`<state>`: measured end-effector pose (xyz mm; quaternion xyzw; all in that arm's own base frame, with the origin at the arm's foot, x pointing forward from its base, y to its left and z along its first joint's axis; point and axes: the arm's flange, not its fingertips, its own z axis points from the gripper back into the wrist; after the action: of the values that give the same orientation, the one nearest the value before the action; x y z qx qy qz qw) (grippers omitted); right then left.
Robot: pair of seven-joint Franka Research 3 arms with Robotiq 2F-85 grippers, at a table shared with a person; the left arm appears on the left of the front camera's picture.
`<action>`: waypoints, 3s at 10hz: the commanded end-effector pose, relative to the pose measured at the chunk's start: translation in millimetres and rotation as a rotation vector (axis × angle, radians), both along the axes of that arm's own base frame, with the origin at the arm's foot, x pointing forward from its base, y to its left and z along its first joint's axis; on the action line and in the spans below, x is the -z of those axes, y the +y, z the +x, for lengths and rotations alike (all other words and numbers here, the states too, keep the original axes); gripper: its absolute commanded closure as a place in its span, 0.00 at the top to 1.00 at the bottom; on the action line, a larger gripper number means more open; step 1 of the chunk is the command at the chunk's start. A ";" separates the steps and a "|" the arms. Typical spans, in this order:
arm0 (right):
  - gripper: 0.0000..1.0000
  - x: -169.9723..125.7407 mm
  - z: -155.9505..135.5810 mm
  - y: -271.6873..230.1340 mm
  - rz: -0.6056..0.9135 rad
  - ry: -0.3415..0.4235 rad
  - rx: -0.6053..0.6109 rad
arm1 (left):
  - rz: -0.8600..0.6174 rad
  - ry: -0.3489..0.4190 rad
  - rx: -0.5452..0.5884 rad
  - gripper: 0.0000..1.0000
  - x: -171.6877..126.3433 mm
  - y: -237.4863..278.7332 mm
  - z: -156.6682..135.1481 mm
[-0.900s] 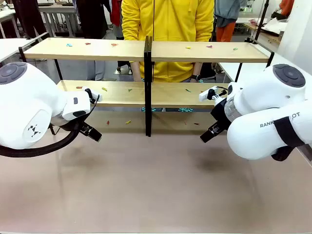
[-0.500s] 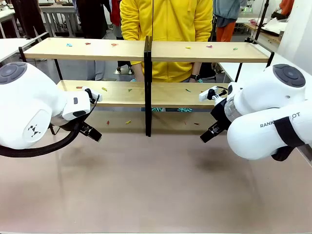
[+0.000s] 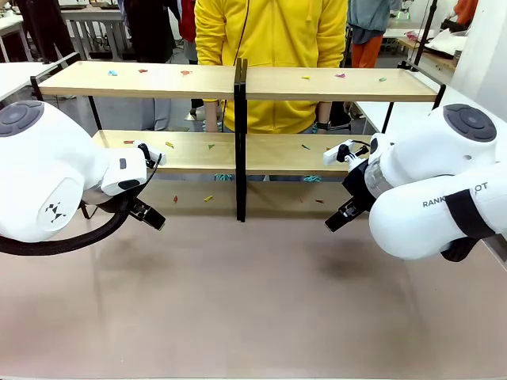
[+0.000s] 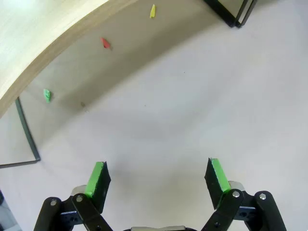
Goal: Clean the shelves.
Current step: Pick up the Duster when the human hands it over.
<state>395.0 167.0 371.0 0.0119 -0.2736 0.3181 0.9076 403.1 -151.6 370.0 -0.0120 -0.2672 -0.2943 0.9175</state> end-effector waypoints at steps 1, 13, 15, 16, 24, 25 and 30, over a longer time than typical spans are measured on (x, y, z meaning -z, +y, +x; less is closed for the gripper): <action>1.00 0.0 0.0 0.0 0.000 0.000 0.000 | 0.000 -0.001 0.000 1.00 -0.2 0.0 0.0; 1.00 -207.0 -94.5 -192.8 0.417 -0.292 -0.023 | -0.510 -0.421 0.127 1.00 -176.3 211.6 -161.9; 1.00 -205.5 -87.4 -182.0 0.431 -0.308 -0.071 | -0.510 -0.439 0.113 1.00 -178.1 206.5 -157.2; 1.00 -206.9 -85.3 -177.2 0.428 -0.304 -0.071 | -0.510 -0.446 0.082 1.00 -180.4 208.7 -154.0; 1.00 -197.7 -69.5 -164.3 0.399 -0.262 -0.138 | -0.389 -0.371 0.022 1.00 -176.0 203.1 -137.1; 1.00 -196.3 -67.3 -164.7 0.394 -0.256 -0.146 | -0.364 -0.364 0.028 1.00 -174.6 196.4 -136.7; 1.00 -178.7 -51.9 -172.3 0.373 -0.232 -0.194 | -0.250 -0.359 0.020 1.00 -193.8 148.0 -135.3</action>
<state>334.9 -0.4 559.8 0.1552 -0.4196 0.3293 0.8315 298.2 17.2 611.8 -0.0983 -0.4606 -0.2798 0.8366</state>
